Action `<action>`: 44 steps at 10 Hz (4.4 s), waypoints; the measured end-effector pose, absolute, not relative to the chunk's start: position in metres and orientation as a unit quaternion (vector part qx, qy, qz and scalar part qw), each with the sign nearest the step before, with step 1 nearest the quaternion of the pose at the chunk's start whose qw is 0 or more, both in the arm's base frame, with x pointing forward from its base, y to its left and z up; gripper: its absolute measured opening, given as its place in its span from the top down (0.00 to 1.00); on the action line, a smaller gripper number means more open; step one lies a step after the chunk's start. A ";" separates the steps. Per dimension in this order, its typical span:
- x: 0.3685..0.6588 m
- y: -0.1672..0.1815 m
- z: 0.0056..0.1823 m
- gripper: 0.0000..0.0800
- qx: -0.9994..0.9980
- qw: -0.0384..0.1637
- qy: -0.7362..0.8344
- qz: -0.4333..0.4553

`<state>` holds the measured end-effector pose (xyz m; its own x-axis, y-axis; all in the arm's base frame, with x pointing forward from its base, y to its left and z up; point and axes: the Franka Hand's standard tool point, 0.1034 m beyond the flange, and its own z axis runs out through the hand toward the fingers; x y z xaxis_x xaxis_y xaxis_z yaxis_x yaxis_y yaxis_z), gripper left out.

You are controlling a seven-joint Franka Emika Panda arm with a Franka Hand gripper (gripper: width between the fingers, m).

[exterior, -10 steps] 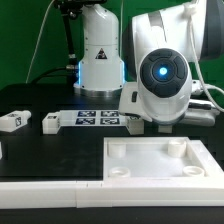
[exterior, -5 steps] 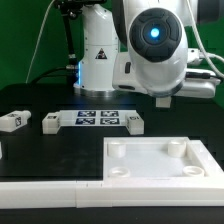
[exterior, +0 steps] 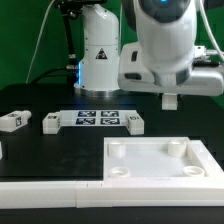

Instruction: Assemble one leg

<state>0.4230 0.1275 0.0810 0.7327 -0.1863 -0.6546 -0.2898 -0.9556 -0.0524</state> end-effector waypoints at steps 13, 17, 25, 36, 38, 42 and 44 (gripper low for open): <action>0.502 0.116 0.121 0.64 -0.996 0.062 0.064 -0.016; 0.511 0.117 0.120 0.64 -0.995 0.065 0.064 -0.047; 0.574 0.118 0.136 0.64 -0.989 0.048 -0.042 -0.133; 0.630 0.113 0.114 0.64 -0.975 0.042 -0.086 -0.201; 0.632 0.117 0.118 0.64 -0.971 0.043 -0.089 -0.219; 0.626 0.120 0.112 0.64 -0.969 0.043 -0.090 -0.227; 0.626 0.118 0.103 0.64 -0.970 0.042 -0.090 -0.222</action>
Offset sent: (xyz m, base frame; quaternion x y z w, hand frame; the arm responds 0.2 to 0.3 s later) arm 0.0000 0.0000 0.0000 0.0000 0.1790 0.0000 0.9838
